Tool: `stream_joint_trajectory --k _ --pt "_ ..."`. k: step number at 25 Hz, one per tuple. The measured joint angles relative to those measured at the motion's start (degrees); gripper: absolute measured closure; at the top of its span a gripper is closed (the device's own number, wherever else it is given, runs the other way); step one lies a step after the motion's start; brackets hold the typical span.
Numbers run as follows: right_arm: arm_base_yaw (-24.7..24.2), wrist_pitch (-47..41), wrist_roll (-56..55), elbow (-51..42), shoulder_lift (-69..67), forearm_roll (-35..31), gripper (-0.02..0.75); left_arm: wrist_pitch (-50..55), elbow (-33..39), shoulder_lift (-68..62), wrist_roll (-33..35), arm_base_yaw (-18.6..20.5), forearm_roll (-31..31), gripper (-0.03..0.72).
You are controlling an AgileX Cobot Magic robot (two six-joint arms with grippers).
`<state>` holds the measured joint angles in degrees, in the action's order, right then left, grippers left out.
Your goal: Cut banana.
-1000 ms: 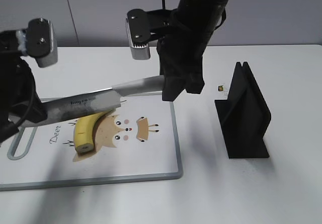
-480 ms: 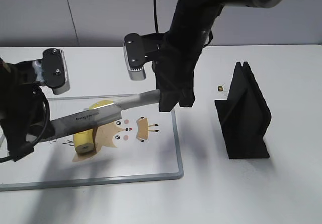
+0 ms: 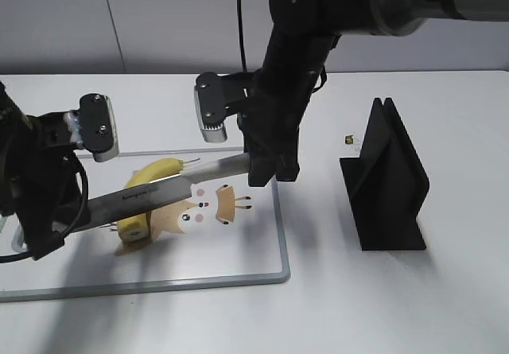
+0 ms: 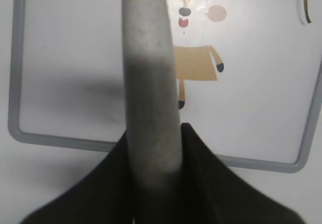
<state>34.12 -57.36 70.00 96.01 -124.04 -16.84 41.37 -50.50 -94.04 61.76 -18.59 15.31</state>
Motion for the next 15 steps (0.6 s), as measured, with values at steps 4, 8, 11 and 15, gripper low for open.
stream_joint_trajectory --k 4,8,11,15 --pt "0.0 0.8 0.1 -0.1 0.0 0.3 0.563 -0.9 0.0 -1.1 -0.1 0.0 0.1 0.696" --pt "0.0 2.1 0.2 -0.2 0.0 0.7 0.559 -1.5 0.0 -1.3 -0.1 0.0 0.1 0.696" --pt "0.0 2.4 0.3 -0.2 -0.1 0.8 0.557 -1.6 0.0 -1.3 -0.2 0.0 0.1 0.696" --pt "0.0 2.5 0.3 -0.2 -0.7 0.8 0.557 -1.7 0.0 -1.3 -0.3 0.0 0.1 0.696"
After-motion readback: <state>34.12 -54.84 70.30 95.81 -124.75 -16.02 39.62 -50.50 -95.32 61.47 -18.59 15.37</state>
